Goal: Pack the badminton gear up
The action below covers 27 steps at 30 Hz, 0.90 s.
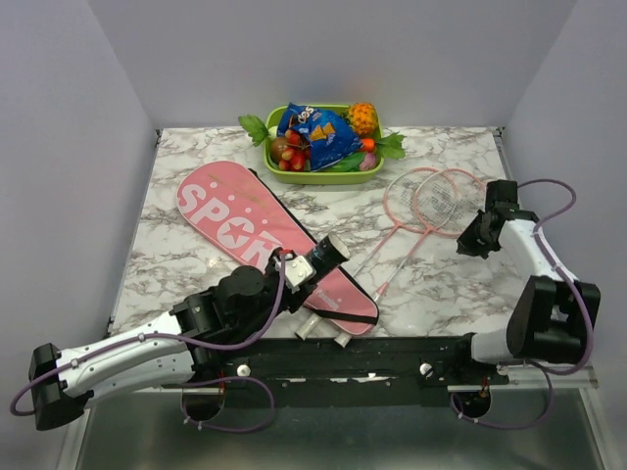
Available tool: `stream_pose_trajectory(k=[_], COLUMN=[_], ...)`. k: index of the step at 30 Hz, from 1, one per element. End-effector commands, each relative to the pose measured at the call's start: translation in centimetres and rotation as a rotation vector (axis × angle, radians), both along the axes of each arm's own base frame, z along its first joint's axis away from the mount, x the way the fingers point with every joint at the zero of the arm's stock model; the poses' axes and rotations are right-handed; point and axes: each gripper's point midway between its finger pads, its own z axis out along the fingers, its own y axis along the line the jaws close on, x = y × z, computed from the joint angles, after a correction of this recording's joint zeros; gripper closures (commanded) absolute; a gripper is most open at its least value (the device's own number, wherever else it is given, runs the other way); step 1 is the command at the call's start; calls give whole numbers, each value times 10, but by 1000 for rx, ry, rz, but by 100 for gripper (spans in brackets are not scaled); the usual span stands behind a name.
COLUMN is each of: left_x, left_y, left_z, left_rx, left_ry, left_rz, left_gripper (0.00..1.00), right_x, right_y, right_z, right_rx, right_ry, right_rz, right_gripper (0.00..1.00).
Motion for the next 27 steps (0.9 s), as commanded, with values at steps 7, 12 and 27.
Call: stream_pose_trajectory(k=[7,12,27], left_x=[-13,-21,-33], left_y=[-49,-63,-83], left_z=[13,15,13], left_rx=[-114,-165,-152], left_ry=[47,71,134], left_rz=[-166,-231,-291], left_gripper=[100,100,100], right_x=[10,-27,-87], right_y=[103,174,225], right_z=[117,167,222], right_rx=[428,646,849], right_ry=[-431,-555,-660], right_rz=[436,739,1103], right_gripper=[99,99,99])
